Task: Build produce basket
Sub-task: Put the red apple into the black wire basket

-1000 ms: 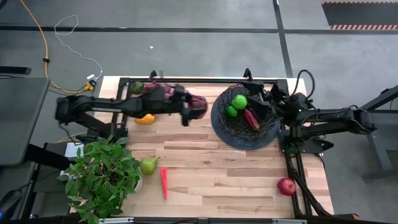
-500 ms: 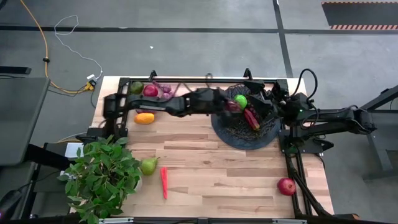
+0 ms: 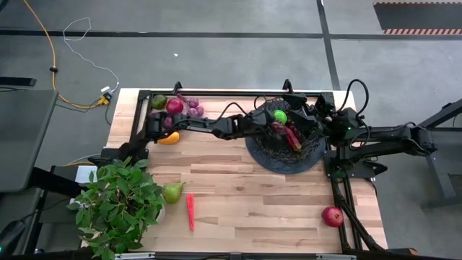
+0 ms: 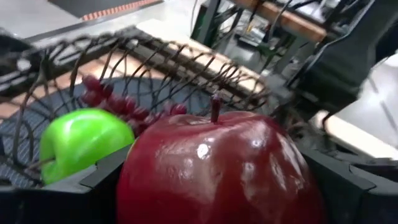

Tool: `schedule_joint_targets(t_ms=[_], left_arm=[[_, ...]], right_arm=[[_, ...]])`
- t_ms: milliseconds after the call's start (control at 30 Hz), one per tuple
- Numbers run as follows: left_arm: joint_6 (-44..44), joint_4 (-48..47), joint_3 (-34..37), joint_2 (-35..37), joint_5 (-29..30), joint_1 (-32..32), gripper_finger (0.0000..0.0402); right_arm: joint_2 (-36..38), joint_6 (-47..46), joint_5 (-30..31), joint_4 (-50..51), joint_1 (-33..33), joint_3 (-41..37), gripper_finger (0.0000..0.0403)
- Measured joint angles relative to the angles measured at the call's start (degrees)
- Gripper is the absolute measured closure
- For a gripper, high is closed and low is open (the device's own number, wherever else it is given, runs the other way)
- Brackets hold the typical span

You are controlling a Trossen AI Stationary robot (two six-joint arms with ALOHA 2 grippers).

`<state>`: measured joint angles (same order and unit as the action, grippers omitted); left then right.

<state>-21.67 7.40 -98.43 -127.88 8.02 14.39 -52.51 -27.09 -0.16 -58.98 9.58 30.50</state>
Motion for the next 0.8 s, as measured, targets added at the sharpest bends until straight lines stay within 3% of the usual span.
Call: schedule_joint_targets(t_ms=[800], left_arm=[[1.54,0.09,-0.02,-1.70,0.37,0.22,0.0066]], right_arm=[[0.00,-0.02,-0.02,1.09,0.02,0.00,0.0025]])
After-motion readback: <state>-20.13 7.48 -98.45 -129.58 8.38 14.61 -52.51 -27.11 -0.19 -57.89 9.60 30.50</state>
